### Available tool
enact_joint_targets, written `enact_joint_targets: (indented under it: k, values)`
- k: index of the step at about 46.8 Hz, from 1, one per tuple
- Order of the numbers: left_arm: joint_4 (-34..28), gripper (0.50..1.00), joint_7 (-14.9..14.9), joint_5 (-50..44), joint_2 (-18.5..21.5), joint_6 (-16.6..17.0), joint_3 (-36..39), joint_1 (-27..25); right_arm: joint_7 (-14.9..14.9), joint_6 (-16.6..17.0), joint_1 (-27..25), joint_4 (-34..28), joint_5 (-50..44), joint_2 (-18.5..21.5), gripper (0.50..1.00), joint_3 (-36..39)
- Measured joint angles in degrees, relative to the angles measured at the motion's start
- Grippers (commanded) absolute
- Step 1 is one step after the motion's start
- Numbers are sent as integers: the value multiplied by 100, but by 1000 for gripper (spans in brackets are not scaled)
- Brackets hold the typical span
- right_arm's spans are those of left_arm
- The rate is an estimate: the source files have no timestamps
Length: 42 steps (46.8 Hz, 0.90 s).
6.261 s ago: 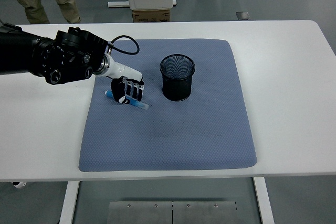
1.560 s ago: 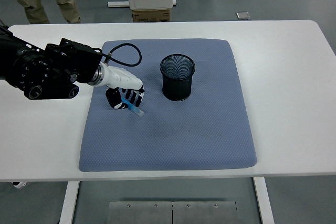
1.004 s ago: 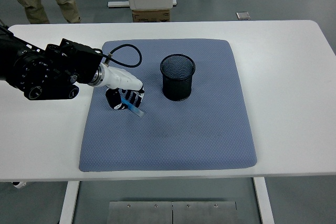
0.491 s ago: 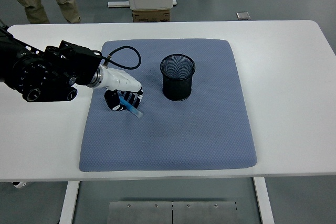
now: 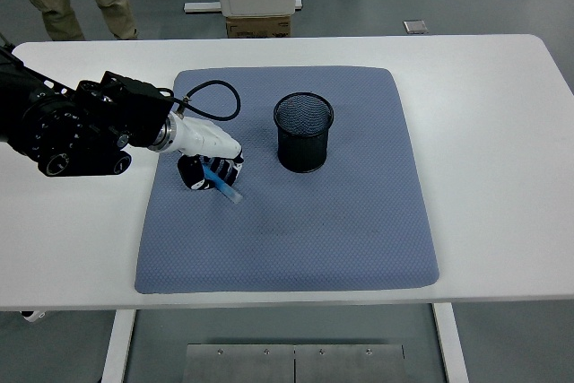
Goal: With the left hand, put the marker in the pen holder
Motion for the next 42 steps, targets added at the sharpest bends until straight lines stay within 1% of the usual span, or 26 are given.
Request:
enact_joint_targets:
  k: [7,12,42]
  values:
    - [1,531,0,0,2,-7,10,13,0,1,0,1,0,0,1000,0]
    - [1,500,0,0,11,-7,10,13,0,2,0,-1,0,0,1000,0]
    - [47,500,-1,-85,62,-76,9,-64,0,-1,0,1,0,0,1000,0]
